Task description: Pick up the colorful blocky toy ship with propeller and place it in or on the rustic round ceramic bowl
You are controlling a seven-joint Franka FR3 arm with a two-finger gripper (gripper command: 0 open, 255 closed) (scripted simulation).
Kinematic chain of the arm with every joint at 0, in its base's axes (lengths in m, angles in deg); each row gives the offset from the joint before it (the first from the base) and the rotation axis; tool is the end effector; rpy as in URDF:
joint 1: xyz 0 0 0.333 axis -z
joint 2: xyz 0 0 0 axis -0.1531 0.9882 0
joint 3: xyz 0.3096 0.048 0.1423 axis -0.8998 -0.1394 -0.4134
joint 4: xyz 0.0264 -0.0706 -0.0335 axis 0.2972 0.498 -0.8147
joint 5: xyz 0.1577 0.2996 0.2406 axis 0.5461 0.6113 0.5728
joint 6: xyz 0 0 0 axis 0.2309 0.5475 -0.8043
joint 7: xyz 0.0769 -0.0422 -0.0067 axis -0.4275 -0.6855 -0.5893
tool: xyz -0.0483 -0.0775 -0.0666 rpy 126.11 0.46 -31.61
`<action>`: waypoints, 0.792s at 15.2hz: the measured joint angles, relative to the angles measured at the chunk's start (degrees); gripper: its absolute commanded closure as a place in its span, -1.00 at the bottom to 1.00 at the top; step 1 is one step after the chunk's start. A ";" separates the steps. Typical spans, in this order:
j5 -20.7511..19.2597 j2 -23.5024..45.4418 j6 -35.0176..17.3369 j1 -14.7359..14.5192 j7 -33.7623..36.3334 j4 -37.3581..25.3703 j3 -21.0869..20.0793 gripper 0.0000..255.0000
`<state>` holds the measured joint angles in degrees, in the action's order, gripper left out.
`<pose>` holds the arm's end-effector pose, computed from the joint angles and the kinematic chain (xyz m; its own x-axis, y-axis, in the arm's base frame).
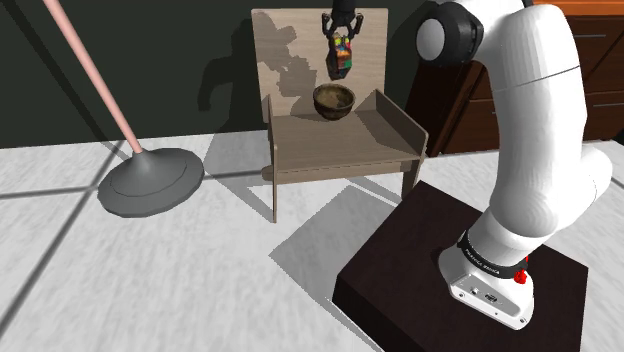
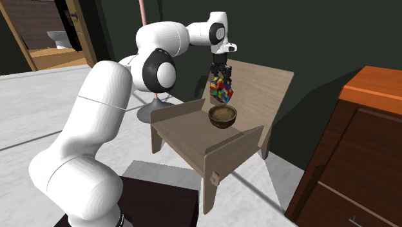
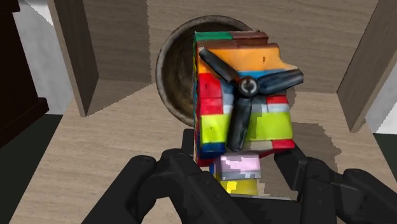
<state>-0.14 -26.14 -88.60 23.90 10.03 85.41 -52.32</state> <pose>0.7351 -0.2865 0.5384 0.7766 -0.6133 0.1440 -0.6204 -0.7842 0.0056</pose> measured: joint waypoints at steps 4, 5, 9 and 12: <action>-0.15 -1.31 -4.05 -0.53 0.01 5.37 0.06 1.00; -0.18 -1.59 -4.95 -0.62 -0.02 6.54 0.07 1.00; -0.24 -2.11 -8.42 -0.98 0.01 10.57 0.07 1.00; -0.30 -2.86 -11.33 -1.24 -0.04 14.24 0.10 1.00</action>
<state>-0.44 -29.00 -99.92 22.66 9.99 99.65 -52.22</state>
